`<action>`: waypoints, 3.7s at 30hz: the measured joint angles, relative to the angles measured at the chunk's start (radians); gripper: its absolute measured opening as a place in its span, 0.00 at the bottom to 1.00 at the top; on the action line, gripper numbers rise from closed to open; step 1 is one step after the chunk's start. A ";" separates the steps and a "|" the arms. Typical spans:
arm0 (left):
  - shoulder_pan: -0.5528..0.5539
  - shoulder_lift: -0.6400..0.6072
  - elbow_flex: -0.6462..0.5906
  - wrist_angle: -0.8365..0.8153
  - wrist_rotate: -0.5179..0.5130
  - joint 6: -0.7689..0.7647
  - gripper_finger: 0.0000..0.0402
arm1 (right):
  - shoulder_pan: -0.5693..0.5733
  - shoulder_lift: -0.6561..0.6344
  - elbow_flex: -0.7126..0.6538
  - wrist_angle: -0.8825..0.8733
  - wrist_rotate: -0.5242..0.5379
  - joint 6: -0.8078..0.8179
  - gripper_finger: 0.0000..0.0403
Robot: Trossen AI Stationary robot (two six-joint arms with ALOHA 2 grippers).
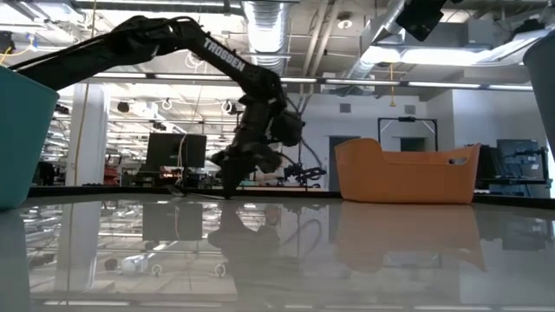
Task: Sort silverware by color (type)
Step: Put the black fork into the blue bin
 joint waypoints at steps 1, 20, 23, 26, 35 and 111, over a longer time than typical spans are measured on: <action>-0.024 0.000 0.000 0.001 0.002 0.007 0.00 | 0.006 0.000 0.000 0.000 0.000 0.014 0.50; -0.655 -0.061 0.133 0.091 -0.095 -0.026 0.00 | 0.365 0.010 0.000 -0.009 0.353 0.445 0.50; -0.679 -0.162 0.158 0.074 -0.200 -0.001 0.00 | 0.414 0.008 0.000 0.001 0.430 0.548 0.50; -0.688 -0.274 0.146 0.005 -0.309 -0.002 0.00 | 0.445 0.009 0.000 0.036 0.527 0.663 0.50; -0.738 -0.740 0.067 -0.152 -0.687 -0.112 0.00 | 0.435 0.261 0.001 0.509 0.646 0.549 0.50; -0.823 -1.668 -1.494 1.407 -0.338 -0.247 0.00 | 0.306 0.380 0.258 0.015 0.453 0.579 0.06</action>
